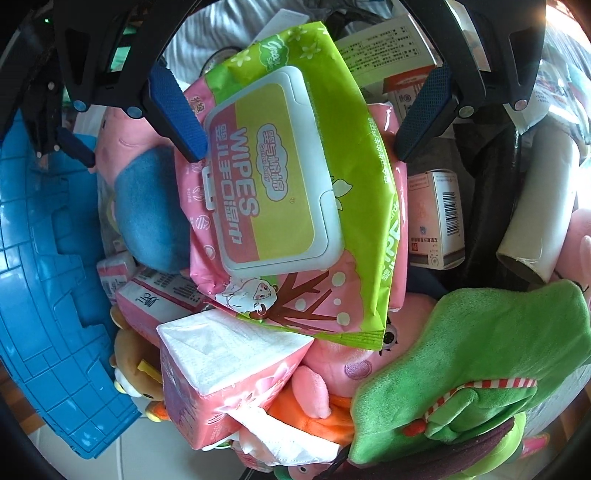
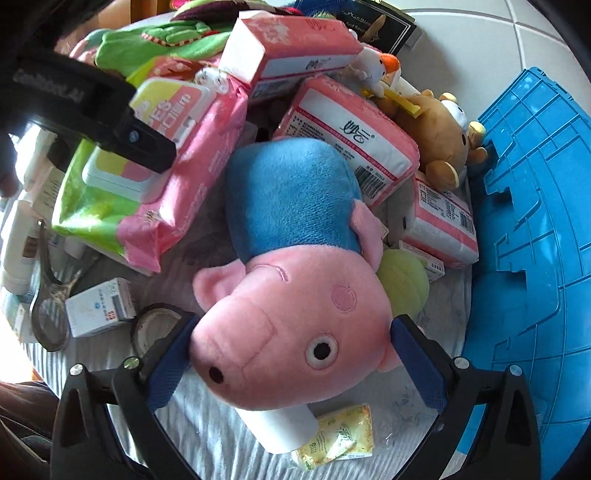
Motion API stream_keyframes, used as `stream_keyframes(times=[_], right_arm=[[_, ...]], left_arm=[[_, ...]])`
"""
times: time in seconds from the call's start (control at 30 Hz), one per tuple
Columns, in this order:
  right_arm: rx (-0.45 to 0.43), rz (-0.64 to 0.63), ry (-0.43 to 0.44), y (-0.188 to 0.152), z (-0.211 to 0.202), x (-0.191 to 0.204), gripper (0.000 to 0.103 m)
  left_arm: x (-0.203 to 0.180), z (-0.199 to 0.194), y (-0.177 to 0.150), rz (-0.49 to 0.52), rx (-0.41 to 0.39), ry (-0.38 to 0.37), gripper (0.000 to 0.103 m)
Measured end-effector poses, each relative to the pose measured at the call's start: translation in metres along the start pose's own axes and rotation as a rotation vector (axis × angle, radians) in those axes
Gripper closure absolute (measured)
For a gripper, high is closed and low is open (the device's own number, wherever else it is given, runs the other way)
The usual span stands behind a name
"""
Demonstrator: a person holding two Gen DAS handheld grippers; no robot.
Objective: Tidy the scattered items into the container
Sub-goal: 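Grasp the green wet-wipes pack with the left tool while the right tool grasps the blue-pink plush pig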
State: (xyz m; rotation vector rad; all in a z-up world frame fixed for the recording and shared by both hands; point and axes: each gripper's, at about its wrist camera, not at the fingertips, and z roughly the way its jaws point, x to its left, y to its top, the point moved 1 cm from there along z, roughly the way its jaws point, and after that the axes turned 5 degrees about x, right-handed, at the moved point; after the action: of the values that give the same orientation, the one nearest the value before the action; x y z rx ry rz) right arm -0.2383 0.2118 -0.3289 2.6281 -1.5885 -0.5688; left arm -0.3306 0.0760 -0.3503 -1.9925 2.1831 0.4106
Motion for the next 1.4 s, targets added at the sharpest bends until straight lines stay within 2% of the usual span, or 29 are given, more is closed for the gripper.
stream_keyframes(times=[0.17, 0.27, 0.4, 0.43, 0.57, 0.67, 0.73, 0.8, 0.93, 1.07, 1.4], right_arm=[[0.006, 0.015, 0.002, 0.004, 0.011, -0.007, 0.0], [0.012, 0.026, 0.014, 0.006, 0.015, -0.009, 0.0], [0.014, 0.044, 0.035, 0.005, 0.016, -0.013, 0.0], [0.014, 0.049, 0.04, 0.005, 0.015, -0.014, 0.0], [0.024, 0.071, 0.069, 0.004, 0.015, -0.019, 0.004], [0.026, 0.086, 0.087, 0.004, 0.012, -0.023, 0.009], [0.04, 0.101, 0.11, 0.003, 0.013, -0.026, 0.011], [0.045, 0.105, 0.117, 0.003, 0.012, -0.028, 0.014], [0.032, 0.116, 0.12, 0.003, 0.005, -0.031, 0.027], [0.028, 0.129, 0.149, 0.002, -0.001, -0.034, 0.035], [-0.015, 0.138, 0.158, -0.002, -0.024, -0.039, 0.038]], left_arm=[[-0.007, 0.002, 0.001, 0.023, -0.001, 0.023, 0.0], [-0.007, -0.001, 0.002, 0.029, -0.009, 0.02, 0.006], [-0.013, -0.009, 0.0, 0.054, -0.018, -0.029, 0.035], [-0.016, -0.01, 0.0, 0.06, -0.021, -0.026, 0.04], [-0.016, -0.012, 0.0, 0.043, -0.027, -0.041, 0.044], [-0.014, -0.014, 0.0, 0.021, -0.043, -0.07, 0.053], [-0.015, -0.017, 0.0, 0.029, -0.047, -0.06, 0.057], [-0.014, -0.02, -0.001, 0.035, -0.05, -0.06, 0.06], [-0.014, -0.027, -0.003, 0.038, -0.064, -0.079, 0.068], [-0.013, -0.03, -0.005, 0.045, -0.072, -0.074, 0.071], [-0.015, -0.042, -0.012, 0.042, -0.09, -0.077, 0.079]])
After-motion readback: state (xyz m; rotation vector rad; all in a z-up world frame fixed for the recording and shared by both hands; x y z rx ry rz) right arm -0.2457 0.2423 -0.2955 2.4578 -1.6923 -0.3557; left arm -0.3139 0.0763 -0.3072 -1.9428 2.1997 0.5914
